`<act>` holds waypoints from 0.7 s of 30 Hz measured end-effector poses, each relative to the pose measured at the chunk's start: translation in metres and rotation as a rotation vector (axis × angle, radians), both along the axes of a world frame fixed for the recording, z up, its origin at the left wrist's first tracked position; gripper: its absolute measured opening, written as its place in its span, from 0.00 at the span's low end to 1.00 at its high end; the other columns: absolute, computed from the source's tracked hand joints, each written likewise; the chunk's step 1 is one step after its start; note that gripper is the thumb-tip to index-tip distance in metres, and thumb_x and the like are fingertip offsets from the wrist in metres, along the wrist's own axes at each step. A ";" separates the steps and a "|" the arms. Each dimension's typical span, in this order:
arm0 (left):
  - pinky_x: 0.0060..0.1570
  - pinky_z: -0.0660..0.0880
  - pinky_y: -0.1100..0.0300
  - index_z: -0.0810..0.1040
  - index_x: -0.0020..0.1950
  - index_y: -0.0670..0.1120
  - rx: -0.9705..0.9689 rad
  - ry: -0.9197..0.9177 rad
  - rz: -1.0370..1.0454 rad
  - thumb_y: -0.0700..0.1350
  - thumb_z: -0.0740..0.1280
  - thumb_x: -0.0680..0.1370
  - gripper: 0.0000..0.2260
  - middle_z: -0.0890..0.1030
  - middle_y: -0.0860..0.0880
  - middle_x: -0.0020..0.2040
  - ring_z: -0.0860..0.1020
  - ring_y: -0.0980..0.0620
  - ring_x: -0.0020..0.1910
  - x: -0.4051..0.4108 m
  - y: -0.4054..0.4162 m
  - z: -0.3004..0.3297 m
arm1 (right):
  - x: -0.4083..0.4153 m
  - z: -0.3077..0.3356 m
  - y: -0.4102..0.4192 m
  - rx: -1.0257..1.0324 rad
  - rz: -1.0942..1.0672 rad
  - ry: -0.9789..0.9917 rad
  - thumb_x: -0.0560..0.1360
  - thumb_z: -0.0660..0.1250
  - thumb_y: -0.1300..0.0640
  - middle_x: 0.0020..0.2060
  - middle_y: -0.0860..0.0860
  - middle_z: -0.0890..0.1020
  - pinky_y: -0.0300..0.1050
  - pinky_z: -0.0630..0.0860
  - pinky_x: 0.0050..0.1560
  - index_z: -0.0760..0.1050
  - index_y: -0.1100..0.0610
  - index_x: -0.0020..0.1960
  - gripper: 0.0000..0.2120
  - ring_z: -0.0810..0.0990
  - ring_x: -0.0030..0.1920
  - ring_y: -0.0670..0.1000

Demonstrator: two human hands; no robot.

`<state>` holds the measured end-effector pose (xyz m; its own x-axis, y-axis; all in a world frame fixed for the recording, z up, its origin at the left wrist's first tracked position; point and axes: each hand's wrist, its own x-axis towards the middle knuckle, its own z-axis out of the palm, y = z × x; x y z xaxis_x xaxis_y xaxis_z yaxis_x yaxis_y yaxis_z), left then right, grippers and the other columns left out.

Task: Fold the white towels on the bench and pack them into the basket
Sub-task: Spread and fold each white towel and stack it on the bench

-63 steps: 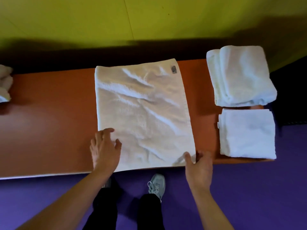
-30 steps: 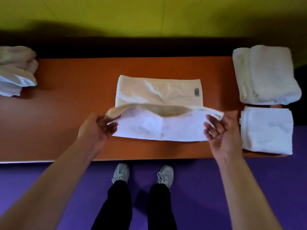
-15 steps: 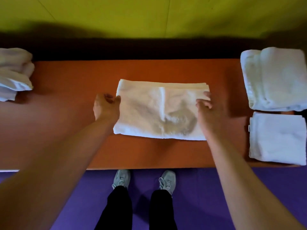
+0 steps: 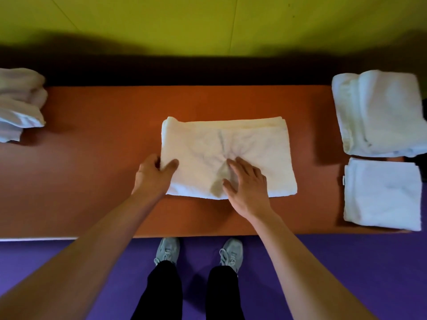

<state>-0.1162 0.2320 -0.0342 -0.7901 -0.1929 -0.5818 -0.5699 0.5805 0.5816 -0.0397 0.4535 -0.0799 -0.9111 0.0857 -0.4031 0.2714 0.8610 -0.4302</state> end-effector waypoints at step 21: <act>0.58 0.75 0.52 0.75 0.64 0.50 -0.130 0.501 -0.660 0.47 0.66 0.79 0.14 0.73 0.51 0.66 0.74 0.47 0.60 0.067 0.116 0.029 | -0.051 0.052 0.069 -0.613 -0.677 0.043 0.79 0.67 0.57 0.58 0.50 0.81 0.50 0.80 0.52 0.74 0.52 0.65 0.15 0.81 0.55 0.53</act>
<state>-0.0494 0.3483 -0.0048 -0.9234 0.3585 -0.1371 0.2183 0.7843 0.5807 -0.0907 0.5225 -0.0274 -0.7597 0.3894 -0.5208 0.6080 0.1410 -0.7813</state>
